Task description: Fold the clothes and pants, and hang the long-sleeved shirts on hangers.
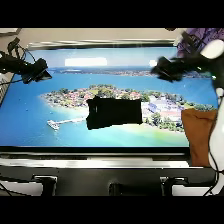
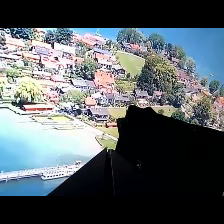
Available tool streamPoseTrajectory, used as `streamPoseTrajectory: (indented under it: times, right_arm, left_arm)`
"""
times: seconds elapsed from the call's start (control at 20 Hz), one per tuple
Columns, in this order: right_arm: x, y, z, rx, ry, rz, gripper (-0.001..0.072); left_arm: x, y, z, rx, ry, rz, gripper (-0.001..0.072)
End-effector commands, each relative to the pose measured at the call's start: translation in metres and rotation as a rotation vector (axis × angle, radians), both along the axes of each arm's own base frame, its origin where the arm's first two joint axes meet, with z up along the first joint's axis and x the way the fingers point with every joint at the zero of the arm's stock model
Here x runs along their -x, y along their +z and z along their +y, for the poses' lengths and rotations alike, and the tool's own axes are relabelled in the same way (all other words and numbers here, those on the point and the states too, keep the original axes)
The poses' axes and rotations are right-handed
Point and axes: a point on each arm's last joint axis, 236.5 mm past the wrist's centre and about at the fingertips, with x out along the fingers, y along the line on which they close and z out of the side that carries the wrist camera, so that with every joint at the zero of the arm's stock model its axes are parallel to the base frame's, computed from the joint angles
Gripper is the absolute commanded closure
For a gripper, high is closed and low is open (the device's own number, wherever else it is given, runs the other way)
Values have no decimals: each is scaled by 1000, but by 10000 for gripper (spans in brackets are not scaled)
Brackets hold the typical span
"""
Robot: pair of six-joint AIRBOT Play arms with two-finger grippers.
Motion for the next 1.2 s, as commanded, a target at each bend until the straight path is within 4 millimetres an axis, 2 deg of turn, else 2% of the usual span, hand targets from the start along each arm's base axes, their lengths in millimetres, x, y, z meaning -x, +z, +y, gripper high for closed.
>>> streamPoseTrajectory:
  times: [0.0, 0.15, 0.25, 0.35, 0.55, 0.6, 0.65, 0.7, 0.75, 0.85, 0.9, 0.95, 1.0, 1.05, 1.15]
  right_arm:
    - [30, -55, -42, -127, 12, 120, 239]
    - [51, -125, -30, -187, 0, 196, 239]
    - [59, -158, -13, -274, -28, 222, 239]
    - [65, -183, 2, -339, -34, 251, 240]
    - [71, -222, 36, -324, 9, 306, 243]
    - [69, -228, 42, -308, 9, 303, 253]
    - [65, -232, 49, -298, 5, 294, 314]
    - [62, -232, 56, -302, -3, 284, 321]
    - [58, -231, 62, -306, -10, 273, 384]
    - [54, -232, 67, -300, -21, 262, 421]
    - [53, -233, 68, -294, -22, 258, 473]
    - [52, -231, 70, -300, -27, 253, 490]
    - [49, -228, 72, -321, -37, 247, 610]
    - [44, -220, 75, -348, -41, 229, 684]
    - [24, -195, 77, -373, -39, 170, 684]
  left_arm:
    - [-2, 1, 1, 0, 5, -9, 687]
    - [-5, 2, 1, 0, 8, -20, 687]
    - [-6, 2, 1, -5, -1, -28, 687]
    - [-6, 2, 1, -6, -3, -29, 687]
    - [-6, 2, 1, -6, -3, -29, 687]
    - [-6, 2, 1, -6, -3, -29, 687]
    - [-6, 2, 1, -6, -3, -29, 687]
    - [-6, 2, 1, -6, -3, -29, 687]
    - [-6, 2, 1, -6, -3, -29, 687]
    - [-6, 2, 1, -6, -3, -29, 687]
    - [-6, 2, 1, -6, -3, -29, 687]
    - [-6, 2, 1, -6, -3, -29, 687]
    - [-6, 2, 1, -6, -3, -29, 687]
    - [-6, 2, 1, -6, -3, -29, 687]
    - [-6, 2, 1, -5, -3, -28, 687]
